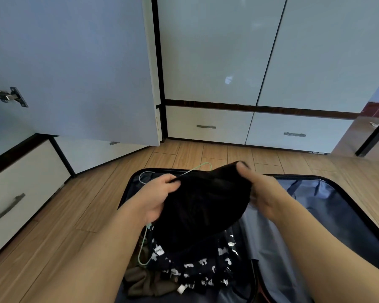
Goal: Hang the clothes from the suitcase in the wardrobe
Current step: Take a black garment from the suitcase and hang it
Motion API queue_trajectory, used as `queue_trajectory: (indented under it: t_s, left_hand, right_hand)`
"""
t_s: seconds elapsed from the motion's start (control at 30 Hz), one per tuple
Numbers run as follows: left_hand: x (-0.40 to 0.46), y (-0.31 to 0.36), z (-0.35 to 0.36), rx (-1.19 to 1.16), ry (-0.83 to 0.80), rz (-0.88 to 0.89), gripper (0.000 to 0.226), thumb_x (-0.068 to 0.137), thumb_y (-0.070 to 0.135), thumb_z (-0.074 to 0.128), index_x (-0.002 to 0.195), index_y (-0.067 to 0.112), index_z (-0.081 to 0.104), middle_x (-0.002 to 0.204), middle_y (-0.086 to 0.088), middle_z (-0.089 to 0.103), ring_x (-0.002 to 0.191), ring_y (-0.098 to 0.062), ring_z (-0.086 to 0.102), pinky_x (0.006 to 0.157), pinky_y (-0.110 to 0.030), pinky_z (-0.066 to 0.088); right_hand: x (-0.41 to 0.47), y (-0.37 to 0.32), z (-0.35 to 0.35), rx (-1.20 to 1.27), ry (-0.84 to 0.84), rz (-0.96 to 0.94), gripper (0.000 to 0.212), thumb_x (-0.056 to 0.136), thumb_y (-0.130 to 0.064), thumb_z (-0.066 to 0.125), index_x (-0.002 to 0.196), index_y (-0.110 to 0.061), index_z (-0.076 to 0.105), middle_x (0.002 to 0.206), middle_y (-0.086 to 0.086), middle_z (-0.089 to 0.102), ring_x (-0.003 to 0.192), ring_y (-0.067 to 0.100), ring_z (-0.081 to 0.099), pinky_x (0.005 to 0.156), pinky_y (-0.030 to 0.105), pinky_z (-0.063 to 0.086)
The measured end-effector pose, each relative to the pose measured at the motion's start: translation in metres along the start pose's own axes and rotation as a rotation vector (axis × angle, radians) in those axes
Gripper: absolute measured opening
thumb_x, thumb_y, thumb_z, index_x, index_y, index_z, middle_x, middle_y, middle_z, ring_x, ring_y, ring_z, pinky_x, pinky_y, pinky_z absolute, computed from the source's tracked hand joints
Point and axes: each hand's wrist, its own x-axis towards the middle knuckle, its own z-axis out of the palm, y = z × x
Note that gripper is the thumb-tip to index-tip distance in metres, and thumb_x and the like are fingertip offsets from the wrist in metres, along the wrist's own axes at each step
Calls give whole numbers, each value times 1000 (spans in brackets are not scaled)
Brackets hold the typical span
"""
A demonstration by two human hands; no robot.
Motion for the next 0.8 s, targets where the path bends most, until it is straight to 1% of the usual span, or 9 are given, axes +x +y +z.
queue_trajectory:
  t_s: [0.07,0.13,0.23,0.3,0.37,0.5,0.57,0.7,0.8]
  left_hand:
    - [-1,10,10,-220,57,20,20,100,11,47,110,10,64,105,-11,71,94,-24,68,73,-35,54]
    - [-2,17,19,-326,63,14,23,100,17,48,116,10,63,107,-12,71,95,-27,69,72,-37,54]
    - [-4,19,29,-305,-31,-11,34,91,33,61,115,8,64,109,-16,71,97,-31,70,77,-42,56]
    - [-5,16,28,-216,-58,28,48,74,26,78,116,9,62,113,-18,68,99,-33,69,78,-43,56]
    - [-7,14,22,-74,-36,40,58,63,14,85,115,12,60,111,-17,68,96,-32,70,75,-41,57]
    - [-2,5,14,548,141,-13,43,69,5,80,104,19,58,100,-7,67,90,-22,67,71,-31,56]
    - [2,-7,11,638,175,-102,30,73,5,75,97,18,60,97,-8,67,87,-22,66,71,-32,57]
    - [-1,-21,6,298,34,-310,16,93,10,57,109,11,60,113,-10,65,103,-27,63,86,-50,54]
    - [2,-21,2,-178,-11,-226,23,101,12,43,121,9,55,117,-14,65,108,-32,62,82,-56,52]
  right_hand:
    - [-1,9,1,-287,-14,-25,89,64,-54,78,134,-7,48,130,2,56,110,19,54,84,32,41]
    - [-3,8,8,-335,-139,-91,96,61,-56,79,141,-19,42,130,-7,53,111,14,55,84,28,42]
    - [-9,4,30,-317,-369,-87,59,69,-47,77,122,-27,59,112,-3,69,100,17,68,80,33,54]
    - [-10,5,38,-315,-326,-105,37,77,-34,77,107,-17,65,102,7,72,93,24,71,78,37,58]
    - [-9,8,39,-271,-231,-115,25,80,-22,76,99,-10,64,98,12,71,88,28,71,75,38,59]
    - [-5,10,37,-70,-68,-114,23,86,-21,70,104,-9,62,104,15,69,91,30,68,73,41,59]
    - [-5,3,36,147,-71,-85,27,89,-23,66,110,-6,61,106,16,69,95,31,68,76,43,58]
    - [-4,-12,26,574,-192,28,41,91,-32,60,120,-3,60,115,18,68,106,35,65,88,48,53]
    - [-1,-12,20,696,-197,90,39,96,-33,55,121,-2,62,111,20,69,98,36,68,83,50,55]
